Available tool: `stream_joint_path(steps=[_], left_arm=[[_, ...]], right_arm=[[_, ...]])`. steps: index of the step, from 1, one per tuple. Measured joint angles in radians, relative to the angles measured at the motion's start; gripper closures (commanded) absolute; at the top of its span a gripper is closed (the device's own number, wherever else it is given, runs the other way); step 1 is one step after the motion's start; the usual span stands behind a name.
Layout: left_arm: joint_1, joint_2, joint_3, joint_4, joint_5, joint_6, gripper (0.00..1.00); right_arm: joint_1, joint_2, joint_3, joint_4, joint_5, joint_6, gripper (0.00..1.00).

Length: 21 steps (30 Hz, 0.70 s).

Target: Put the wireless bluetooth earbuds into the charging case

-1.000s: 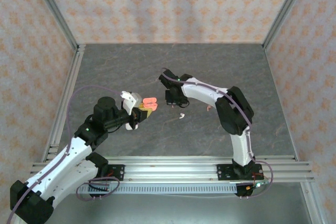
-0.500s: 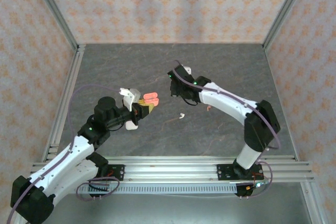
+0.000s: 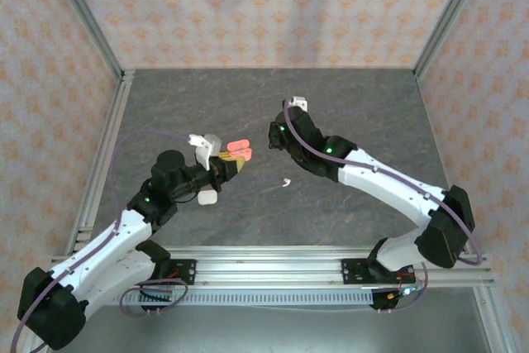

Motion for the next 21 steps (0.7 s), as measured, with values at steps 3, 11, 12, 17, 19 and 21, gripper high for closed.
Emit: stream_joint_path(steps=[3,11,12,17,19,21], left_arm=[[0.0,0.016,0.005,0.009,-0.003,-0.006,1.0],[-0.013,0.06,0.021,0.053,-0.006,-0.019,1.0],[-0.013,0.065,0.025,0.056,-0.006,-0.019,1.0],[-0.022,0.073,0.032,0.083,-0.006,-0.019,1.0],[-0.027,0.073,0.032,0.095,-0.006,-0.019,1.0],[-0.033,0.073,0.032,0.105,-0.006,-0.019,1.0]], right_arm=[[0.014,-0.04,-0.023,0.044,0.01,-0.011,0.86],[0.048,-0.119,-0.106,0.177,0.019,-0.041,0.86],[0.053,-0.124,-0.112,0.194,0.019,-0.047,0.86],[0.071,-0.138,-0.15,0.285,0.015,-0.075,0.86],[0.073,-0.14,-0.166,0.32,0.006,-0.082,0.86],[0.073,-0.14,-0.179,0.354,-0.005,-0.089,0.86]])
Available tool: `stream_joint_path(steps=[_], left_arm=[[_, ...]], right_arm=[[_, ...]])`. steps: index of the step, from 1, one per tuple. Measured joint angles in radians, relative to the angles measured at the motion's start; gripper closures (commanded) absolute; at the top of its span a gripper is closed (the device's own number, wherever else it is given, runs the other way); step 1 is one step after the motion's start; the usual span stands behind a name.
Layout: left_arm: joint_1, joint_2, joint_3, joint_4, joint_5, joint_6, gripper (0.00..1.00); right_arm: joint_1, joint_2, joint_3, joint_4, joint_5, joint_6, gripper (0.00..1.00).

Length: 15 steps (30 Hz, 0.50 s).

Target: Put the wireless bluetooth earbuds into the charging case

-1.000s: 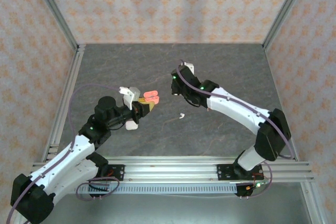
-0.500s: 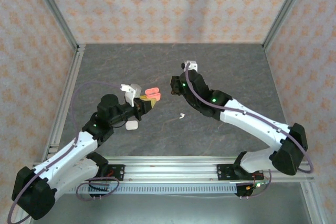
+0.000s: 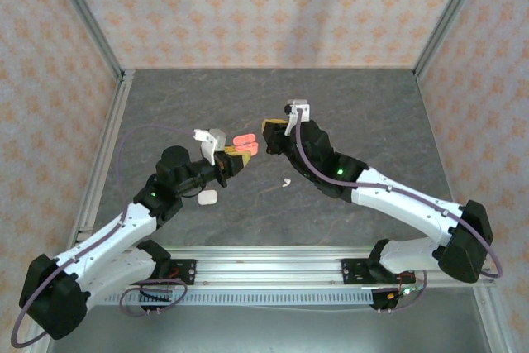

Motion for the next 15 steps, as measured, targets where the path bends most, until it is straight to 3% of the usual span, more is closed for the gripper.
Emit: stream_joint_path(steps=[15], left_arm=[[-0.006,0.0,0.001,0.049,0.0,0.004,1.0]], right_arm=[[0.02,-0.002,-0.033,0.154,-0.101,-0.039,0.87]])
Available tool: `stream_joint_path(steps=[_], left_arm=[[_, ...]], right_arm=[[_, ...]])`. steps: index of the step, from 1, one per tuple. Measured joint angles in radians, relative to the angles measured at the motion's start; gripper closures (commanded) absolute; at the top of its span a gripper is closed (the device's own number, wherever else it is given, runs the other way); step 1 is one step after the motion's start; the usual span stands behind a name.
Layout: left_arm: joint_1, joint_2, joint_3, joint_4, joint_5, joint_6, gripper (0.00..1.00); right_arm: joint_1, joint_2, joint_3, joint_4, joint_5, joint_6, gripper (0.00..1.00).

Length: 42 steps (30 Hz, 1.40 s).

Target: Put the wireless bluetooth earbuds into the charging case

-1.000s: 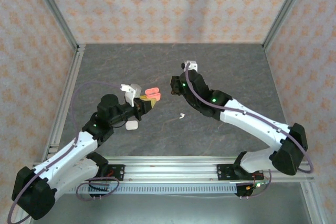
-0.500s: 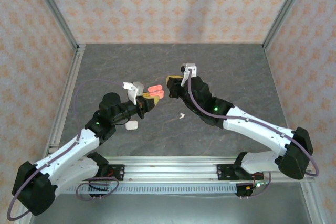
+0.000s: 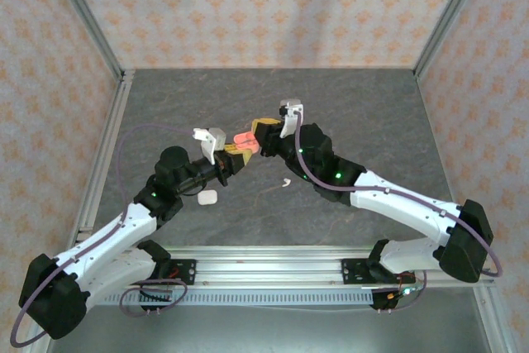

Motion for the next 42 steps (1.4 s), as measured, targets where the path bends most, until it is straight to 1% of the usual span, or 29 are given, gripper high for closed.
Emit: stream_joint_path(steps=[7,13,27,42], left_arm=[[0.0,0.008,0.001,0.029,0.0,0.024,1.0],[0.0,0.009,0.024,0.032,0.0,0.052,1.0],[0.0,0.028,0.047,0.032,-0.015,0.061,1.0],[0.0,0.03,0.057,0.026,-0.016,0.08,1.0]], right_arm=[[0.024,0.019,0.0,0.024,-0.019,-0.032,0.86],[0.026,0.035,0.0,0.035,-0.034,-0.058,0.86],[0.035,0.044,0.0,0.066,-0.053,-0.118,0.86],[0.035,0.044,0.001,0.081,-0.064,-0.142,0.87]])
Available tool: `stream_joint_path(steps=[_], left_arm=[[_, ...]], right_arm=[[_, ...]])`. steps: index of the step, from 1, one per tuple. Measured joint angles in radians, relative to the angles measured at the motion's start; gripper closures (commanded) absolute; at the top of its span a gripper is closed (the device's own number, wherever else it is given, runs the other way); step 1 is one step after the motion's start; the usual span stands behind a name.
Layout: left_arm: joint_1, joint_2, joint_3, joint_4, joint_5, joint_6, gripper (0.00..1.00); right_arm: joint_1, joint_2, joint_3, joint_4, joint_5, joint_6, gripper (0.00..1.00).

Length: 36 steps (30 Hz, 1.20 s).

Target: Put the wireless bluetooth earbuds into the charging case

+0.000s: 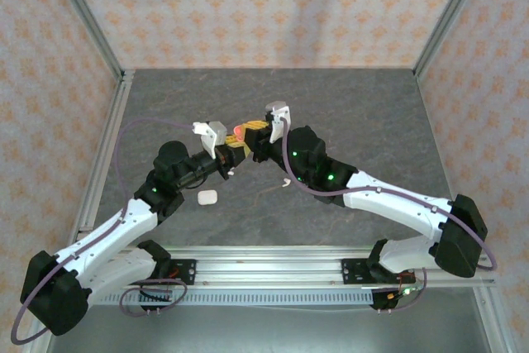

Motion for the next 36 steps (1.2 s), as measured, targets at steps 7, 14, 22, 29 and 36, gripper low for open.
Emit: stream_joint_path(steps=[7,14,22,29,36], left_arm=[[0.0,0.0,0.0,0.0,0.001,0.029,1.0],[0.0,0.0,-0.002,0.002,0.005,0.076,1.0],[-0.006,0.0,-0.002,0.004,0.019,0.13,1.0],[-0.006,0.0,-0.002,0.001,0.019,0.151,1.0],[-0.019,0.0,-0.002,-0.011,0.024,0.157,1.0]], right_arm=[[0.0,0.0,0.0,0.001,-0.003,-0.014,0.87],[0.006,-0.003,0.0,0.003,-0.029,-0.033,0.87],[0.015,-0.006,0.0,0.003,-0.033,-0.048,0.87],[0.015,-0.009,-0.009,0.008,-0.034,-0.055,0.87],[0.018,-0.04,-0.053,0.024,-0.032,-0.055,0.86]])
